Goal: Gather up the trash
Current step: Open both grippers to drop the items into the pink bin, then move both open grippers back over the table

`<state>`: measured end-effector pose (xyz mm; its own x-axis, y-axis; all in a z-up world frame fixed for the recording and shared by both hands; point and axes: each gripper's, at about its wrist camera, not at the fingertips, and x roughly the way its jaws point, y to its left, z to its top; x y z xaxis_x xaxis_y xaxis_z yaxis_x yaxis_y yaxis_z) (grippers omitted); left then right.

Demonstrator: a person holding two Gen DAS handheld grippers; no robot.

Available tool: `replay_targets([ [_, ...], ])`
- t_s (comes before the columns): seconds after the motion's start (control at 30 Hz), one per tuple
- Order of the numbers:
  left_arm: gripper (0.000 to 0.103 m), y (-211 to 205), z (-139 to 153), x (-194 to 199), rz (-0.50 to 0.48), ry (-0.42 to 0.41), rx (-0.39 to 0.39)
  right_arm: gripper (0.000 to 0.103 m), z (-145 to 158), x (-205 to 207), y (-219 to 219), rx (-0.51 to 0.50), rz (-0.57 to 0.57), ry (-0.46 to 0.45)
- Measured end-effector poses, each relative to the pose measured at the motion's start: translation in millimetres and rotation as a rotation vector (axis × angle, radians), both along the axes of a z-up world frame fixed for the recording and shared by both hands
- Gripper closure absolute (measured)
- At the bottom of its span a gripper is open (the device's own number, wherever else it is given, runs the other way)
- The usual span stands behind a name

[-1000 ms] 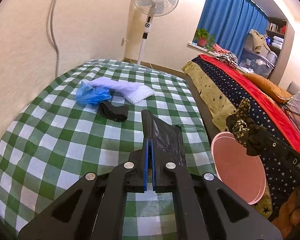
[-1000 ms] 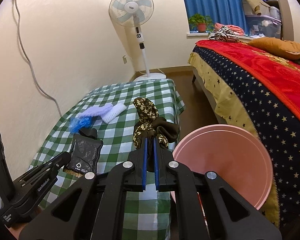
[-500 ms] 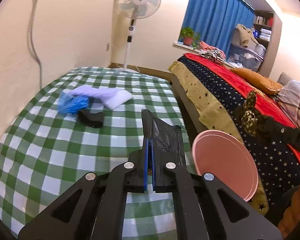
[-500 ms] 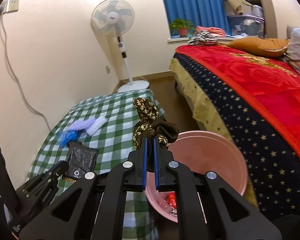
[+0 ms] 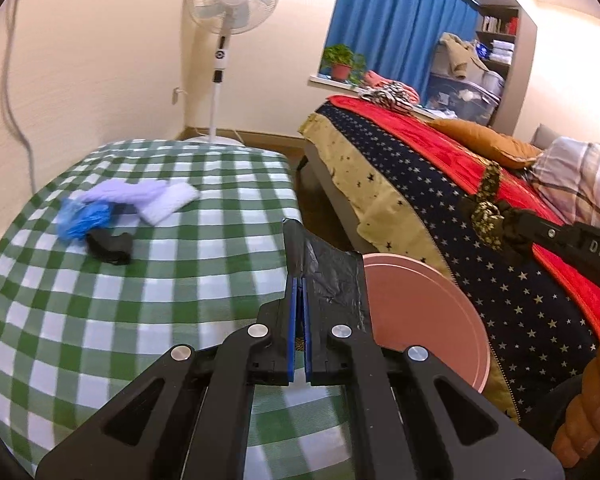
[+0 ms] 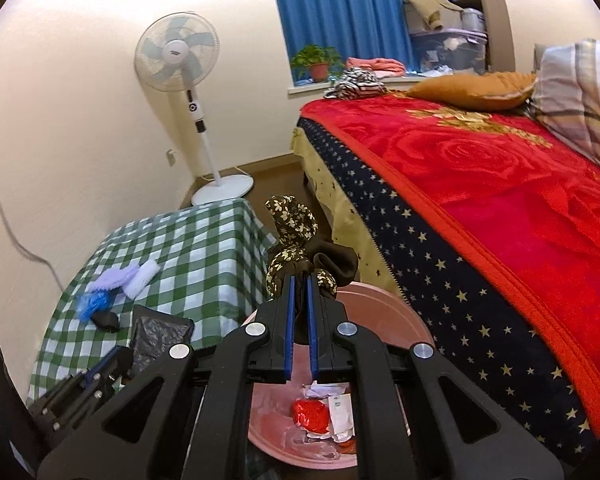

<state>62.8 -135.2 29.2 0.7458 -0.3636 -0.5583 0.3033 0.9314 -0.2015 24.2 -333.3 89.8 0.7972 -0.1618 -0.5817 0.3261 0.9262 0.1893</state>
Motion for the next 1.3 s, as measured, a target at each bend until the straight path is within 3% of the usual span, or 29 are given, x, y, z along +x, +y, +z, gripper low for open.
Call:
replay_targets([
  [0.53,0.1,-44,-17,12,-0.106,0.039,0.015,0.095,-13,5,-17,0.041,-0.046,0.023],
  [0.6,0.1,-47,-18,13,-0.141,0.057,0.004,0.091,-13,3,-20,0.045,-0.066,0.022],
  [0.63,0.099,-49,-19,12,-0.155,0.06,0.009,0.08,-14,2,-23,0.06,-0.081,0.025],
  [0.67,0.093,-49,-19,10,-0.162,0.06,0.015,0.061,-15,1,-24,0.07,-0.087,0.024],
  [0.73,0.088,-45,-20,8,-0.159,0.063,0.006,0.051,-15,-2,-25,0.076,-0.092,0.019],
  [1.3,0.088,8,-19,7,-0.059,0.043,-0.018,0.051,-15,3,13,0.046,0.024,-0.019],
])
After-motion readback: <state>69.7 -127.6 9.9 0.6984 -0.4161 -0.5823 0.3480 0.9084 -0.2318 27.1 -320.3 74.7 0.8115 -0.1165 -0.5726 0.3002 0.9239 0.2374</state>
